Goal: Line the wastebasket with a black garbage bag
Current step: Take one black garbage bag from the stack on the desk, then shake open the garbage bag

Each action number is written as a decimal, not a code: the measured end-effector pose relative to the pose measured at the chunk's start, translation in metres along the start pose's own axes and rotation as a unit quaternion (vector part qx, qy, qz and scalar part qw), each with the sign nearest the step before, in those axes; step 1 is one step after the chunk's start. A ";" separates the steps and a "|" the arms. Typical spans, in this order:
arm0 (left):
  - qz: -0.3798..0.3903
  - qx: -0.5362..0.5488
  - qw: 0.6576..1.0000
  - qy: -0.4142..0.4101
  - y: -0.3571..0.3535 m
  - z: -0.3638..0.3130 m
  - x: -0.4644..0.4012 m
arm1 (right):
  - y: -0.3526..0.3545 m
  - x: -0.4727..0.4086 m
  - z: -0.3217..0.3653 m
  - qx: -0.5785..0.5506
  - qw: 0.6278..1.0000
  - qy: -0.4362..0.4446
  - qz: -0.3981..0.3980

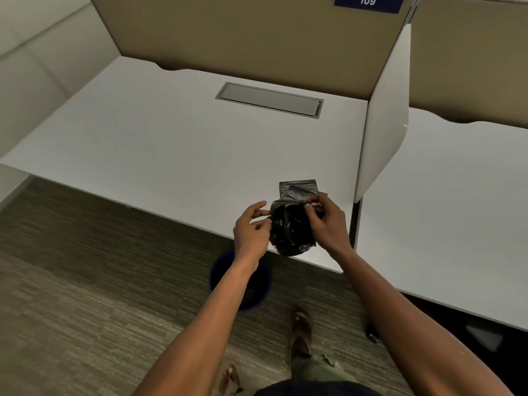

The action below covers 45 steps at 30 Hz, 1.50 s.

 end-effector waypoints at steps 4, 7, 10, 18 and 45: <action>-0.014 0.022 1.000 -0.010 0.055 -0.018 0.020 | -0.006 0.030 0.030 -0.134 0.989 -0.062 -0.003; -0.017 0.021 1.000 -0.008 0.100 -0.027 0.030 | -0.010 0.049 0.049 -0.217 0.971 -0.093 -0.028; -0.019 0.019 0.999 -0.030 0.143 -0.038 0.042 | -0.015 0.069 0.063 -0.274 0.952 -0.126 -0.043; -0.086 0.129 0.988 0.013 0.243 -0.032 0.057 | -0.005 0.100 0.097 -0.410 0.885 -0.214 -0.058; 0.025 -0.196 0.964 -0.178 0.242 -0.110 0.136 | -0.099 0.200 0.187 -0.279 0.951 -0.072 0.115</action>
Point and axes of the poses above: each hand's wrist, its own x-axis away from the middle knuckle, its own y-axis out of the back of the hand, z = x × y, the point moved 2 cm from there along -x, towards the middle knuckle, and after that the axes turned 12 degrees about x, right-handed, at the moved point
